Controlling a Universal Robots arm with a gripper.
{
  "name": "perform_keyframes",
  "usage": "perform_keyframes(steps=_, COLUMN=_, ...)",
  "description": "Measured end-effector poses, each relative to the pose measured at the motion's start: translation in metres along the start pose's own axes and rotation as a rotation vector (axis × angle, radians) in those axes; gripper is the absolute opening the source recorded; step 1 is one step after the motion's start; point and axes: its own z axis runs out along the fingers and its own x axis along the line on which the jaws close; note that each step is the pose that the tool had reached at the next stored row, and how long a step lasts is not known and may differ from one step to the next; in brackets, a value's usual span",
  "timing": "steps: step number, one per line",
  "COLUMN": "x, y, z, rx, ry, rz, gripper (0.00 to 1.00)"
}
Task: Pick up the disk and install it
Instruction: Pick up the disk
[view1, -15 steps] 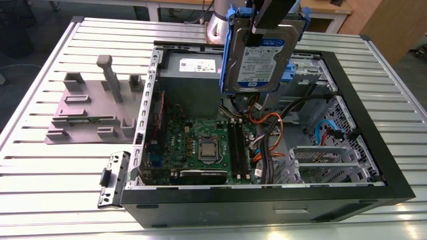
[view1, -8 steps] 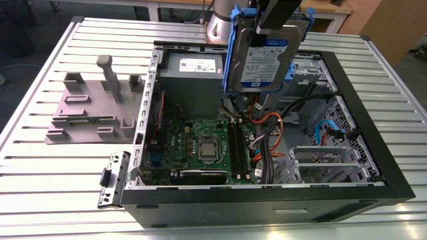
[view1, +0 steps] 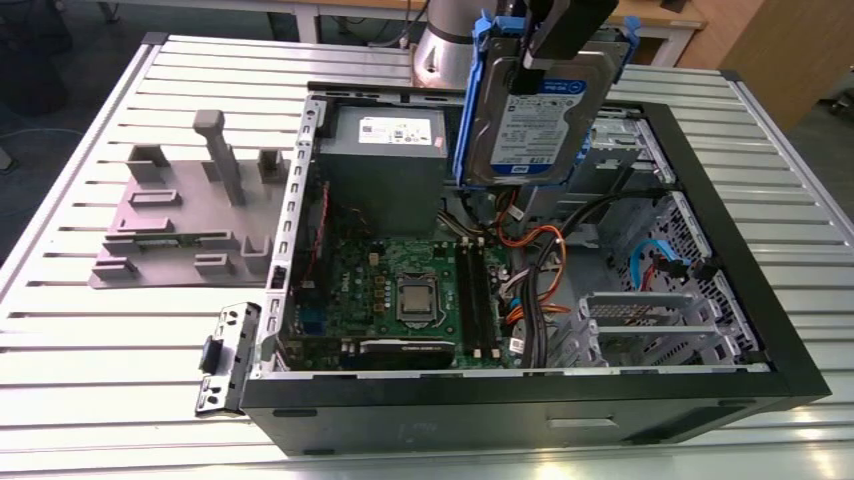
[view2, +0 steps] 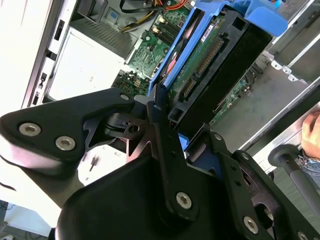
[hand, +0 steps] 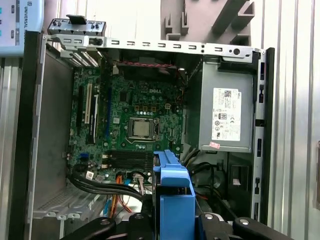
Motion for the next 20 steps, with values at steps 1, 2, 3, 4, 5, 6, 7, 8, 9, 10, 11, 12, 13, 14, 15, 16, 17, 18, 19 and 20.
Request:
perform_keyframes(steps=1, x=0.0, y=-0.001, z=0.0, rx=0.0, ry=0.0, rz=0.0, gripper=0.36)
perform_keyframes(steps=2, x=0.0001, y=-0.002, z=-0.0001, rx=0.0, ry=0.0, rz=0.0, gripper=0.36)
perform_keyframes(steps=3, x=0.0001, y=-0.003, z=-0.0001, rx=0.0, ry=0.0, rz=0.0, gripper=0.36)
perform_keyframes(steps=4, x=0.0001, y=-0.004, z=-0.0001, rx=0.0, ry=-0.0001, rz=0.0, gripper=0.36)
perform_keyframes(steps=5, x=0.0002, y=-0.005, z=-0.0002, rx=0.0, ry=0.0, rz=0.0, gripper=0.36)
perform_keyframes(steps=6, x=0.0002, y=-0.006, z=-0.0002, rx=0.0, ry=0.0, rz=0.0, gripper=0.36)
perform_keyframes(steps=7, x=0.0003, y=-0.007, z=-0.0002, rx=0.0, ry=0.0, rz=0.0, gripper=0.36)
perform_keyframes(steps=8, x=0.0003, y=-0.008, z=-0.0003, rx=0.0, ry=0.0, rz=0.0, gripper=0.36)
perform_keyframes(steps=9, x=0.0003, y=-0.0091, z=-0.0003, rx=0.0, ry=0.0, rz=0.0, gripper=0.36)
perform_keyframes(steps=10, x=0.0004, y=-0.0101, z=-0.0003, rx=0.0, ry=0.0, rz=0.0, gripper=0.36)
perform_keyframes(steps=11, x=0.0004, y=-0.0111, z=-0.0004, rx=0.0, ry=0.0, rz=0.0, gripper=0.36)
perform_keyframes(steps=12, x=0.0004, y=-0.0123, z=-0.0004, rx=0.0, ry=0.0, rz=0.0, gripper=0.36)
perform_keyframes(steps=13, x=0.0005, y=-0.0133, z=-0.0004, rx=0.0, ry=0.0, rz=0.0, gripper=0.36)
perform_keyframes(steps=14, x=0.0005, y=-0.0144, z=-0.0005, rx=0.0, ry=0.0, rz=0.0, gripper=0.36)
perform_keyframes(steps=15, x=0.0006, y=-0.0154, z=-0.0005, rx=0.0, ry=0.0, rz=0.0, gripper=0.36)
perform_keyframes(steps=16, x=0.0006, y=-0.0164, z=-0.0005, rx=0.0, ry=0.0, rz=0.0, gripper=0.36)
perform_keyframes(steps=17, x=0.0006, y=-0.0174, z=-0.0006, rx=0.0, ry=0.0, rz=0.0, gripper=0.36)
perform_keyframes(steps=18, x=0.0006, y=-0.0184, z=-0.0006, rx=0.0, ry=0.0, rz=0.0, gripper=0.36)
perform_keyframes(steps=19, x=0.0007, y=-0.0195, z=-0.0006, rx=0.0, ry=0.0, rz=0.0, gripper=0.36)
perform_keyframes(steps=20, x=0.0007, y=-0.0205, z=-0.0007, rx=0.0, ry=0.0, rz=0.0, gripper=0.36)
